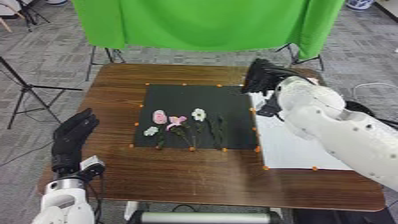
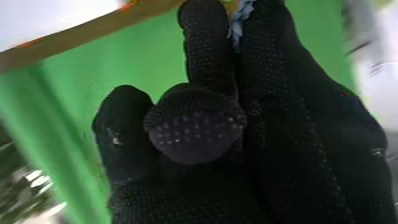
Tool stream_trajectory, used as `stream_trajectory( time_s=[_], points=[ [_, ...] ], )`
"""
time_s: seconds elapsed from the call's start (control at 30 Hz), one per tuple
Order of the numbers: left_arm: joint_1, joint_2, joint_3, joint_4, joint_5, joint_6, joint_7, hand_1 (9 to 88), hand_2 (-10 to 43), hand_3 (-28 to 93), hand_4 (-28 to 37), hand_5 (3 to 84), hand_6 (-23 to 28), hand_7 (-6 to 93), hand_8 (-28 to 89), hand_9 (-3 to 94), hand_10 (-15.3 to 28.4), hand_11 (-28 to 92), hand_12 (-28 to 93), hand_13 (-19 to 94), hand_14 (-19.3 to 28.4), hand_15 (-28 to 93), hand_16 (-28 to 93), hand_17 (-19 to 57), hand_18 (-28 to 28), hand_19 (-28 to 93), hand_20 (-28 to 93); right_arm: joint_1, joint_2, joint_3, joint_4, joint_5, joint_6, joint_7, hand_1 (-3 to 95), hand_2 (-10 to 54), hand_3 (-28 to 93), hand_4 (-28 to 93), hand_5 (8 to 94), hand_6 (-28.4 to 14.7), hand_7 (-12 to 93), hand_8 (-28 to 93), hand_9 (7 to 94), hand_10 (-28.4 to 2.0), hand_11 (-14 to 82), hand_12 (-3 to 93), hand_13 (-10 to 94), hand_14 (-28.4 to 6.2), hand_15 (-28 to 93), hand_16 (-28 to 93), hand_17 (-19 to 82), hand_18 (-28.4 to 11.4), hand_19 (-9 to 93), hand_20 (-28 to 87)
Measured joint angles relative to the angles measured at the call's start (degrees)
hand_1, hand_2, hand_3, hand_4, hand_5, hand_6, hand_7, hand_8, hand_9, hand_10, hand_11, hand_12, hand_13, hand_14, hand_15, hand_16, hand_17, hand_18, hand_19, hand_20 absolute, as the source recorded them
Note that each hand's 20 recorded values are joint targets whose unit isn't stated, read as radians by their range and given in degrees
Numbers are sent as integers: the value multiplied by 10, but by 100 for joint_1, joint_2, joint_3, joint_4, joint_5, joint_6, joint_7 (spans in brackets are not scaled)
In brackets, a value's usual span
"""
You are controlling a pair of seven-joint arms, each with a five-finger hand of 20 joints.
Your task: Arrange flowers
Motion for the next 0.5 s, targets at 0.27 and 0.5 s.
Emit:
stream_trajectory(
  time_s=[0.27, 0.5],
  points=[
    [6, -6, 6, -2, 0, -11, -15, 367, -39, 703, -187, 502, 21, 189, -97, 456, 135, 223, 82, 404, 148, 240, -51, 169, 105, 77, 239, 552, -963, -793, 341, 12, -207, 4, 566, -85, 623, -208, 781, 10, 186, 18, 877, -108, 113, 206, 936, -17, 604, 284, 673, -129, 932, 514],
    [9, -13, 5, -3, 0, -15, -66, 363, -37, 703, -189, 503, 22, 187, -96, 458, 135, 222, 83, 404, 148, 240, -50, 164, 105, 78, 236, 385, -1086, -815, 403, -32, -757, 56, 561, -83, 623, -211, 780, 11, 185, 18, 873, -108, 112, 202, 935, -17, 605, 285, 672, -129, 932, 517]
  ],
)
